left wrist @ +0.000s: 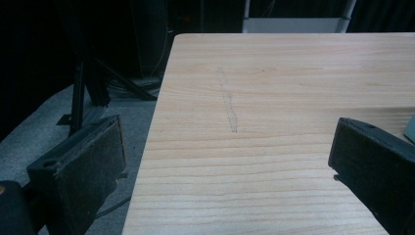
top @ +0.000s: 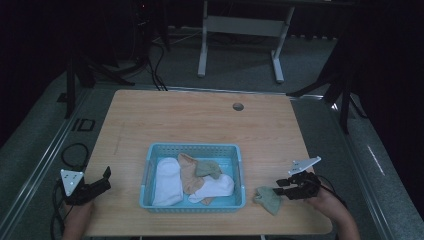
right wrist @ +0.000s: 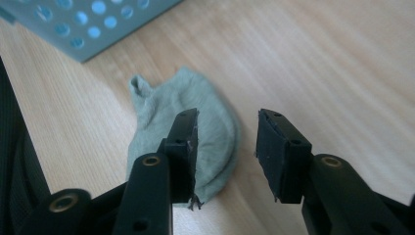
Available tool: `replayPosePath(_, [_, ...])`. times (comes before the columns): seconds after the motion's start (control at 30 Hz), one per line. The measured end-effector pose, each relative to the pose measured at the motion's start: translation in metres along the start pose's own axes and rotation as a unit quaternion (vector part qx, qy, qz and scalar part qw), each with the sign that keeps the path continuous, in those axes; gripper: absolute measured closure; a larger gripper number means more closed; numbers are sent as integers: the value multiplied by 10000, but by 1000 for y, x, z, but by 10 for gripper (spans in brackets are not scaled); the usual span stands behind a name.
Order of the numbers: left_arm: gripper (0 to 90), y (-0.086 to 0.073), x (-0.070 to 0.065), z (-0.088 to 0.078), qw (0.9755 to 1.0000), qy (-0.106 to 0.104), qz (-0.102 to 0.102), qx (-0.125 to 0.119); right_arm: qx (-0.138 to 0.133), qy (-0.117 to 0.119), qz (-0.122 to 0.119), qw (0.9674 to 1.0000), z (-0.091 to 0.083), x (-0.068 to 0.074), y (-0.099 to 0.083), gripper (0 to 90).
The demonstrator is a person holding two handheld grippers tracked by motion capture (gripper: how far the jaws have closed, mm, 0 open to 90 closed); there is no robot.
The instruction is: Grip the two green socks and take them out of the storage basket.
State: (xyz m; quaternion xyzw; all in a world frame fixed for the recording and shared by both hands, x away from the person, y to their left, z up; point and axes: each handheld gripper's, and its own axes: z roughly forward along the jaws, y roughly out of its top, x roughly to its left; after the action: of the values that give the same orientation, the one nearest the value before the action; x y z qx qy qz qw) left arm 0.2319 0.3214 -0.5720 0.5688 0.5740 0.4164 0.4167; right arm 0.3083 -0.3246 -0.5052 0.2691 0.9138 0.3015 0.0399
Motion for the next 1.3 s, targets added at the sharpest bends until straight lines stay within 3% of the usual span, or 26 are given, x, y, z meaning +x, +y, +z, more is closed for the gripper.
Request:
replayPosePath(0.27, [7,0,0,0,10000,-2,-5,17,-20,-87,-181,9998,-17,1,28,517])
replayPosePath(0.43, [7,0,0,0,10000,7,2,12,-55,-84,-311,9995,-21,3,48,421])
replayPosePath(0.67, [7,0,0,0,10000,12,-1,7,-226,-108,-447,9987,-24,11,76,401])
replayPosePath(1.0, [7,0,0,0,10000,-5,-5,17,-224,6,-597,9980,-13,19,107,379])
replayPosePath(1.3, [7,0,0,0,10000,-11,4,9,-123,263,-850,9960,1,27,128,379])
